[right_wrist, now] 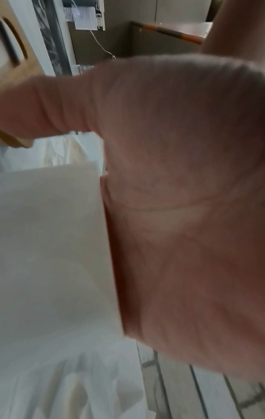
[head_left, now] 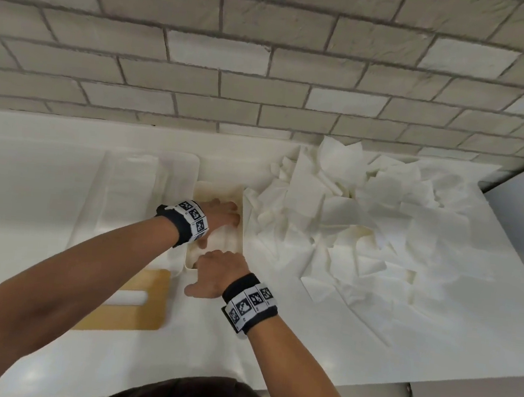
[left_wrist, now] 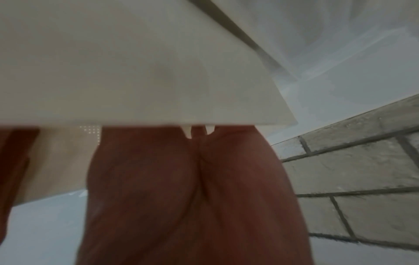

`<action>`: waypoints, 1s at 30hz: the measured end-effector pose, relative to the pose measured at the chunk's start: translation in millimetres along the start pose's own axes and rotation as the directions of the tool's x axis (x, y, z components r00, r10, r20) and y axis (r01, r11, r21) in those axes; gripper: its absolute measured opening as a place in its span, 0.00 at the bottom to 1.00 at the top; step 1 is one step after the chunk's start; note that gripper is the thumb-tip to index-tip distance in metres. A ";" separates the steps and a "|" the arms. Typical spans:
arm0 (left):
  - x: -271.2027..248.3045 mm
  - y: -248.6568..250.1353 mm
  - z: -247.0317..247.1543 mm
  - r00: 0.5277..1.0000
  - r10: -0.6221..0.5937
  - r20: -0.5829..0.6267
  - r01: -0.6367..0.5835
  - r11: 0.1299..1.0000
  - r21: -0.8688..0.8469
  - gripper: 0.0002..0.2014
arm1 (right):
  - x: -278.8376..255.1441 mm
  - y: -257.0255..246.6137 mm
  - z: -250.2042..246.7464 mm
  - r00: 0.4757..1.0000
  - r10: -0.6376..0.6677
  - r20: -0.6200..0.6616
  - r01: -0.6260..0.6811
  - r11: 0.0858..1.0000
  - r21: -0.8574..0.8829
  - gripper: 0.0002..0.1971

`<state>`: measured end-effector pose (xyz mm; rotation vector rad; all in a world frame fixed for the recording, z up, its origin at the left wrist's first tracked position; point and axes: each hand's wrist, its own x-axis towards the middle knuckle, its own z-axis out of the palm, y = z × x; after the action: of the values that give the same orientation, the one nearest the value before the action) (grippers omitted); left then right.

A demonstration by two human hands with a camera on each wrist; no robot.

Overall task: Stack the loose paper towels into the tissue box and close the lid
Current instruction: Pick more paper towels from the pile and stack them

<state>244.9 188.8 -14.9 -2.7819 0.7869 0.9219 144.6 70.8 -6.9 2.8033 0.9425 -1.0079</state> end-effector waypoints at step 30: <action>-36.5 191.2 -49.8 0.629 -0.636 -0.447 -0.280 0.351 -0.894 0.08 | -100.9 320.5 -40.1 0.532 0.462 -0.709 0.091 0.802 0.591 0.16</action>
<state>149.5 27.8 58.0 -4.2607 -0.3925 -0.1244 281.2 -237.0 26.3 3.8656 0.2374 0.2841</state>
